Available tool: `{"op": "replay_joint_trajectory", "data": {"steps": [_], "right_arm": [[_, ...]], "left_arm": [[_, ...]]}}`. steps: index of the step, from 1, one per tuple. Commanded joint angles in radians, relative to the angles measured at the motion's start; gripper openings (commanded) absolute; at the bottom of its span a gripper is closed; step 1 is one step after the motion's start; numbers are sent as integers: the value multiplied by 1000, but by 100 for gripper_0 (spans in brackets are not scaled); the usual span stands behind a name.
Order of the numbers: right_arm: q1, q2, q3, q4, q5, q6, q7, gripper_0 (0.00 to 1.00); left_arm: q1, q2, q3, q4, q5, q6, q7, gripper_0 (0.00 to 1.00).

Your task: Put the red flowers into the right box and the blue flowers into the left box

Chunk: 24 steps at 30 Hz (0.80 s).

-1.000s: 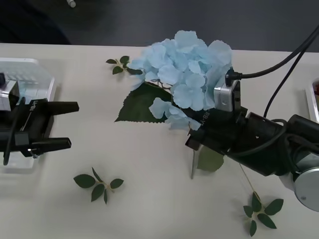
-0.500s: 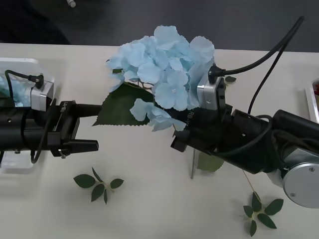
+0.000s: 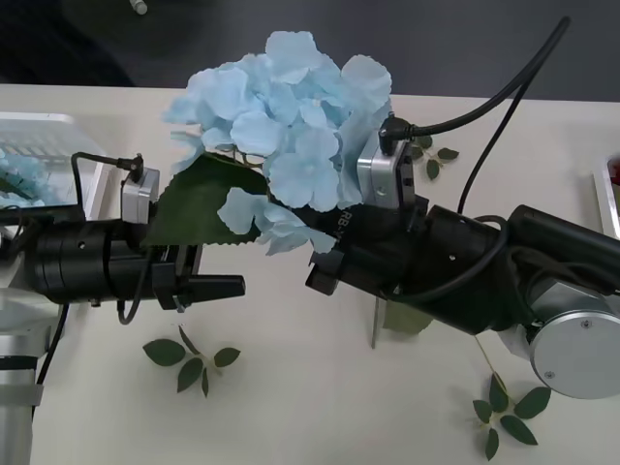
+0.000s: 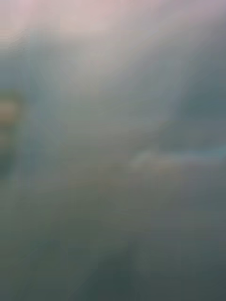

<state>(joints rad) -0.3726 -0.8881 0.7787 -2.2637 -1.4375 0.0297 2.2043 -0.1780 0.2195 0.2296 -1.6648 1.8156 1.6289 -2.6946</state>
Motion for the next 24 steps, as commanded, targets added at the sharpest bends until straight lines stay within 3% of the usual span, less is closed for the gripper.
{"op": "replay_joint_trajectory", "data": {"steps": [1,20,21,23,24], "right_arm": [[-20,5,-12,-16,5,16,-5,0],[-39,37,-12,9,3,30,-12,0],[-40,37,-12,10,3,30,-12,0],[-40,38,-13,12,5,30,-14,0],[-40,38,-13,12,3,30,-15,0]], "left_arm": [[-15,12,-82,-16,2,-61,-11,100],[-54,-3,-292,-16,1,-253,-11,100],[-54,-9,-292,-16,-1,-254,-11,97],[-54,-19,-292,-16,-2,-253,-11,80],[-54,-22,-294,-15,-4,-253,-11,61]]}}
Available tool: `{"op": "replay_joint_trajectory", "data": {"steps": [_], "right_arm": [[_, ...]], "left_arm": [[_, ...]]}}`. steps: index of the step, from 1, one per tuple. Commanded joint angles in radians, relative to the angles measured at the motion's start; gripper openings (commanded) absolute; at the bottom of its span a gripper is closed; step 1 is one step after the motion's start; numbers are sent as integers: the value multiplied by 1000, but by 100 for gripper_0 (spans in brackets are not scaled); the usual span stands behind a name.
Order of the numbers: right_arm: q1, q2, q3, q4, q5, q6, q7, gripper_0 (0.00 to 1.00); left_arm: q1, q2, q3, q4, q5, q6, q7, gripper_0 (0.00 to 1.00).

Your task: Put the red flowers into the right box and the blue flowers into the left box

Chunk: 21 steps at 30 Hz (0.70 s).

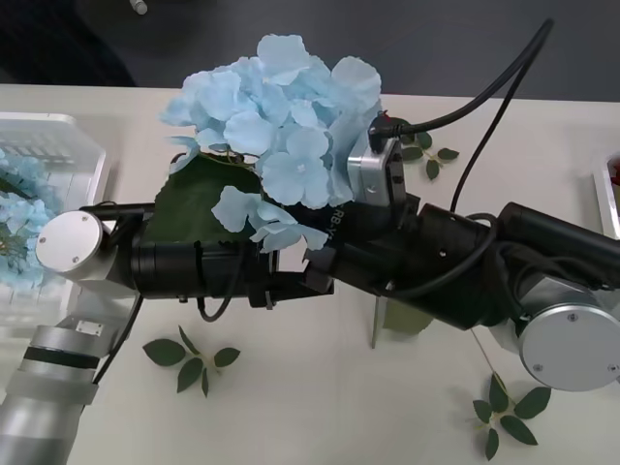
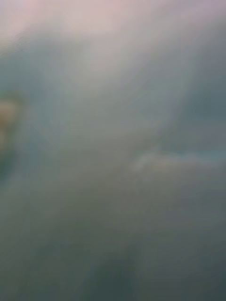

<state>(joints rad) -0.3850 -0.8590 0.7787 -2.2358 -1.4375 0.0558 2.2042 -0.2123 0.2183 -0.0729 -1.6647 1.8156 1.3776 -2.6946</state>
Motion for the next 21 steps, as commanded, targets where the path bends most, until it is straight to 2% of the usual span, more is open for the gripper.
{"op": "replay_joint_trajectory", "data": {"steps": [1,2,3,5,21], "right_arm": [[-28,9,-13,-16,3,4,-15,0],[-28,9,-13,-16,5,4,-15,0],[-28,9,-12,-16,3,4,-15,0],[-28,9,-13,-16,5,6,-15,0],[-26,5,-22,-16,0,3,-29,0]], "left_arm": [[-19,-22,7,-15,-12,-2,-11,36],[-19,-20,5,-15,-16,-2,-11,28],[-21,-20,4,-15,-18,-2,-11,13],[-22,-20,4,-13,-21,-2,-11,0],[-16,-20,7,-13,-16,-3,-11,0]]}}
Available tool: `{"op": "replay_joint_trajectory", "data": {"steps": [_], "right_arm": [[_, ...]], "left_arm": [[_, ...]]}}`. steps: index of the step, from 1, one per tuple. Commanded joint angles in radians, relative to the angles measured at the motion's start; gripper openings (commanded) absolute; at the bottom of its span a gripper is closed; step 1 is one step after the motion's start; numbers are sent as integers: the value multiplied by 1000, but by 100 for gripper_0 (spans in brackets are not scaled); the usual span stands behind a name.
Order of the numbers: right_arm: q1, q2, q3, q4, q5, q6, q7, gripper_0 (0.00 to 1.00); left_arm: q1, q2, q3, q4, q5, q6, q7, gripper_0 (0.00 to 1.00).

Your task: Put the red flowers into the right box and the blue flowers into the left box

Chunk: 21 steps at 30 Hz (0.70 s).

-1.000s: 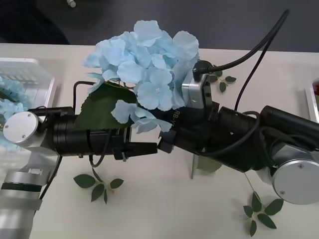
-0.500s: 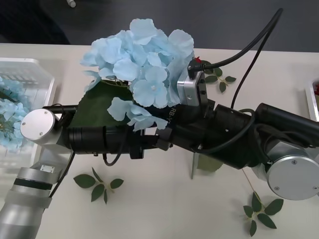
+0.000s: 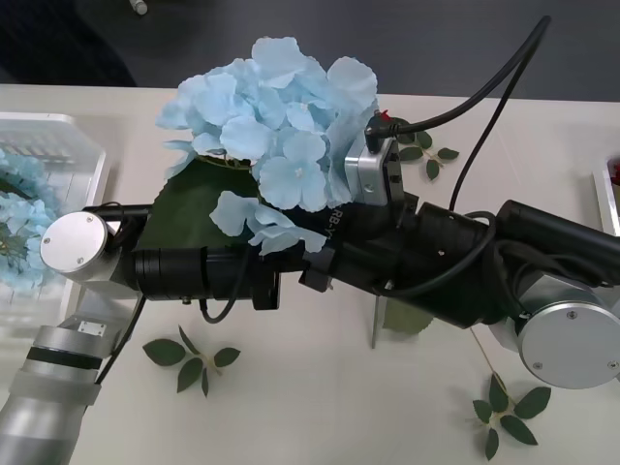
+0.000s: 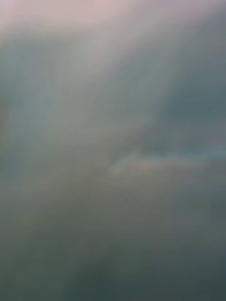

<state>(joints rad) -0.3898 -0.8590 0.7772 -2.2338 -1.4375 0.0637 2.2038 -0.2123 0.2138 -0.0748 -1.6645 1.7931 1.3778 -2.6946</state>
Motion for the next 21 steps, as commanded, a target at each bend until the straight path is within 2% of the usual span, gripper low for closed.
{"op": "replay_joint_trajectory", "data": {"steps": [1,4,6,7,8,9,10,11,12,21], "right_arm": [[-23,3,-21,-18,0,-7,-29,0],[-21,-3,-24,-18,-1,-10,-33,0],[-21,-6,-26,-18,-1,-16,-35,7],[-21,-8,-26,-18,-1,-24,-33,23],[-23,-9,-26,-18,0,-35,-32,44],[-21,-11,-26,-18,0,-39,-29,57],[-21,-14,-26,-18,2,-47,-27,81],[-21,-15,-26,-18,3,-53,-26,96],[-21,-17,-26,-18,5,-58,-24,100],[-21,-49,-26,-18,0,-58,-29,100]], "left_arm": [[-16,-17,10,-14,6,-2,-11,0],[-16,-16,10,-14,8,-3,-11,0],[-16,-16,10,-14,8,-5,-11,0],[-16,-17,9,-14,8,-6,-11,0],[-16,-16,10,-15,8,-6,-11,0],[-16,-17,10,-14,8,-6,-11,0],[-16,-16,12,-14,8,-6,-11,0],[-16,-16,12,-14,9,-6,-11,0],[-16,-16,12,-14,9,-6,-11,0],[-16,-16,21,-15,17,-6,-11,0]]}}
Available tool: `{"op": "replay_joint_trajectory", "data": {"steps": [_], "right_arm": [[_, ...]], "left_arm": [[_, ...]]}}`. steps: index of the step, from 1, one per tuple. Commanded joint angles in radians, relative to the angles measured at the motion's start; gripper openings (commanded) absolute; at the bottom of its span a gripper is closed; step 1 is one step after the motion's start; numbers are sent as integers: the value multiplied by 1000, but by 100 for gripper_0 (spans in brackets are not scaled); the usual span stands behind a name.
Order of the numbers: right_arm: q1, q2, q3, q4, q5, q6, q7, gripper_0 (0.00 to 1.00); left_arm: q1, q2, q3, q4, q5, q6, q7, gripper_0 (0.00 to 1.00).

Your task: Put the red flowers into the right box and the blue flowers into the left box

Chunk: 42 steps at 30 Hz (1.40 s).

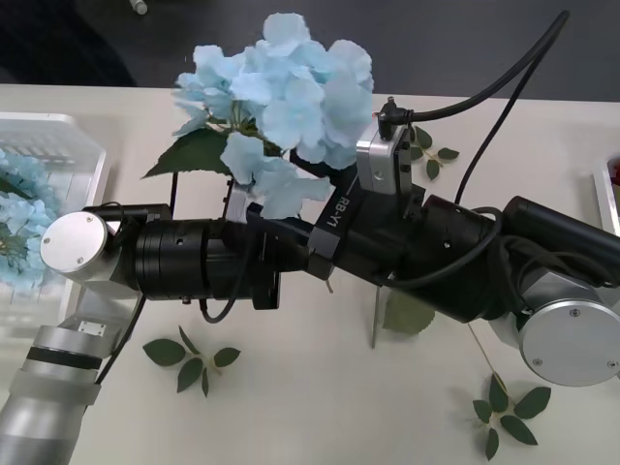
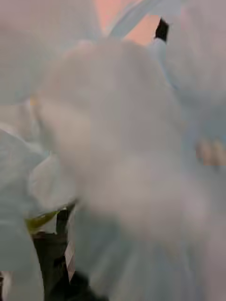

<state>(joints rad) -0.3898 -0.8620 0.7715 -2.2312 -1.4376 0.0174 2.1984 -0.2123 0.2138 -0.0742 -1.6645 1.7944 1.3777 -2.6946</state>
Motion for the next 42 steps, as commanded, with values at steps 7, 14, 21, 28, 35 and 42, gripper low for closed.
{"op": "replay_joint_trajectory", "data": {"steps": [7,14,21,28,35,42], "right_arm": [[-9,-144,-29,-38,-20,-16,-60,100],[157,-354,-209,-133,-44,44,-192,100],[502,-210,-683,-209,-58,417,-278,100],[574,72,-983,-219,-52,1001,-298,100],[548,158,-971,-185,66,1260,-422,100],[517,170,-830,-143,276,1277,-628,100]], "left_arm": [[-16,-8,63,-15,34,6,-11,0],[-10,9,197,-29,45,92,-11,0],[56,98,369,-136,25,106,50,0],[129,179,548,-251,-58,103,246,0],[218,334,659,-331,-132,46,415,0],[257,432,766,-334,-280,40,567,0]]}}
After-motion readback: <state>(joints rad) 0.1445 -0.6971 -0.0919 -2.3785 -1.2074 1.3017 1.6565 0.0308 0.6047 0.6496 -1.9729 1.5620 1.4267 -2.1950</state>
